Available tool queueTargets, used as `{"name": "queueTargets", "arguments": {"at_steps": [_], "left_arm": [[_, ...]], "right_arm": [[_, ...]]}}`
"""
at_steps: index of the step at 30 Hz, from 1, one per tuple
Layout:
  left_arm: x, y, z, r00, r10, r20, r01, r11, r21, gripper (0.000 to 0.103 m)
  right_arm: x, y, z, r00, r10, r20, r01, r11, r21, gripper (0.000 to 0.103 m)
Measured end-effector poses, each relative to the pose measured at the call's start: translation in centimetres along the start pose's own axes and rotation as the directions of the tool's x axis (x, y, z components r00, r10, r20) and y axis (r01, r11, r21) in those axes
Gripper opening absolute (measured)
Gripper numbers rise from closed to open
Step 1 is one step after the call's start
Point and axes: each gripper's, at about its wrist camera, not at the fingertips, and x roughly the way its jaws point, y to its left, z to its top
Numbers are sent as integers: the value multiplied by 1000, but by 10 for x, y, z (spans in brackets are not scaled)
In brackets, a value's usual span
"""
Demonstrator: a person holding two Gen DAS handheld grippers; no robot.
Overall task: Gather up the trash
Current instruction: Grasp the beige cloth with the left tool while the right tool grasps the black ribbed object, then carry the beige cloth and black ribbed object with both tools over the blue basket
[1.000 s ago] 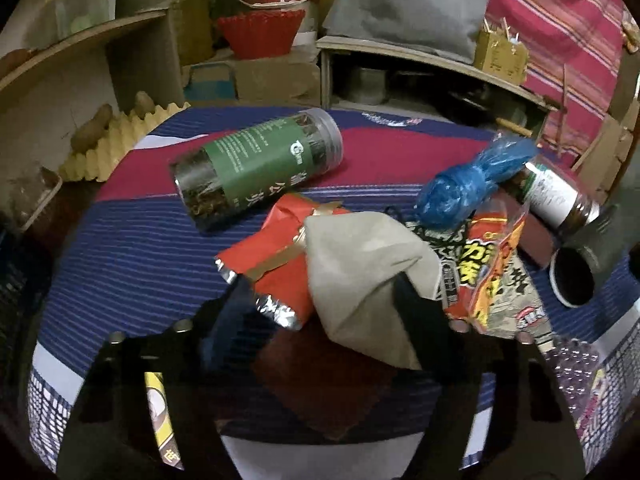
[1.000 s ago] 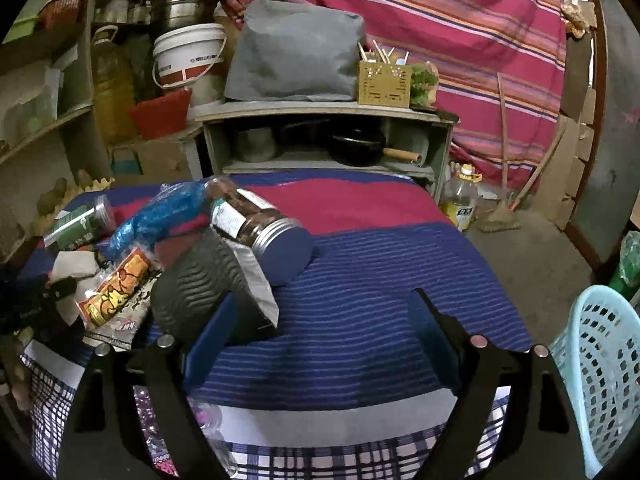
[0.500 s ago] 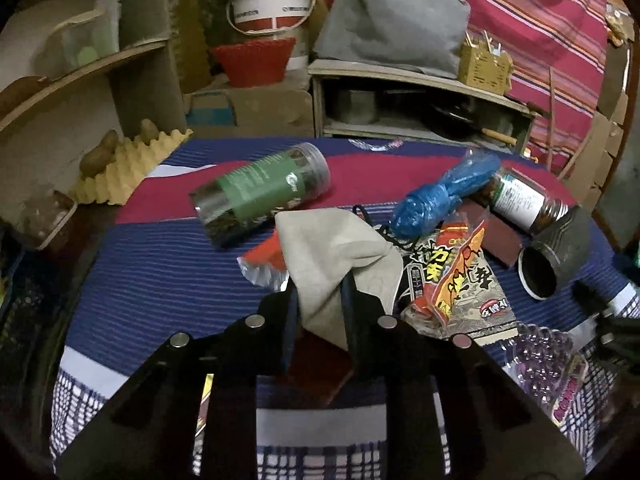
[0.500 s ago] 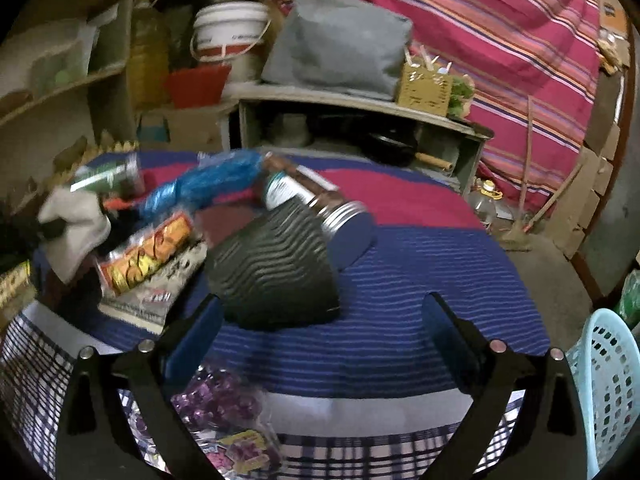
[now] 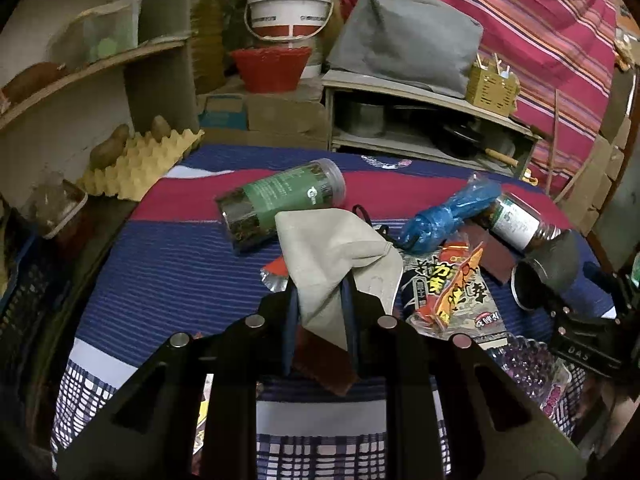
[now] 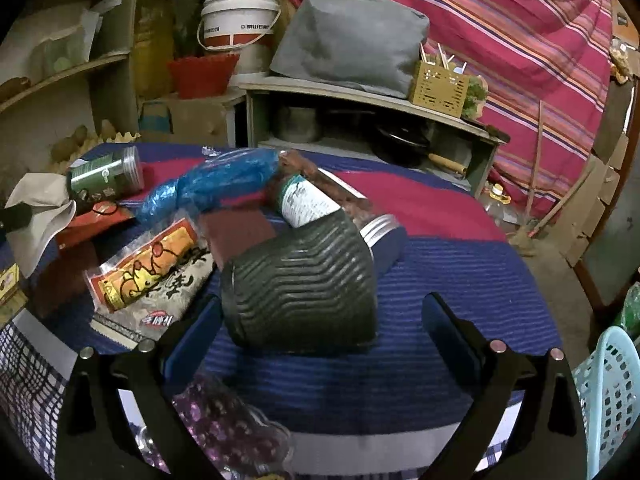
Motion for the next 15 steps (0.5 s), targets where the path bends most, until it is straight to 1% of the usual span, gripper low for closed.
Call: {"name": "queueTargets", "arguments": {"at_steps": [2,3,4,6,15], "left_arm": [[0,-6,0,1000,4,4,-5,1000,20,19],[0,-8,-1,1000,4,3,-5,1000,23,19],[0,-9,-1,1000,5,1,-5,1000,25,19],[1,-11,-2,1000,4,-5,-4,1000,24,19],[-1,-25,-2,1000,-5,-3,5,999,50,19]], "right_arm": [[0,-3,0,1000,20,-1,-20,1000,11,96],[0,-4,0,1000,28,-1,-28,999,15,91],[1,-4,0,999,37,-1,-37,999,20,84],[1,-7,0,999,52,-4,-51,998,34,74],[-6,-17,-3,996,92,9,-93,992,85,74]]}}
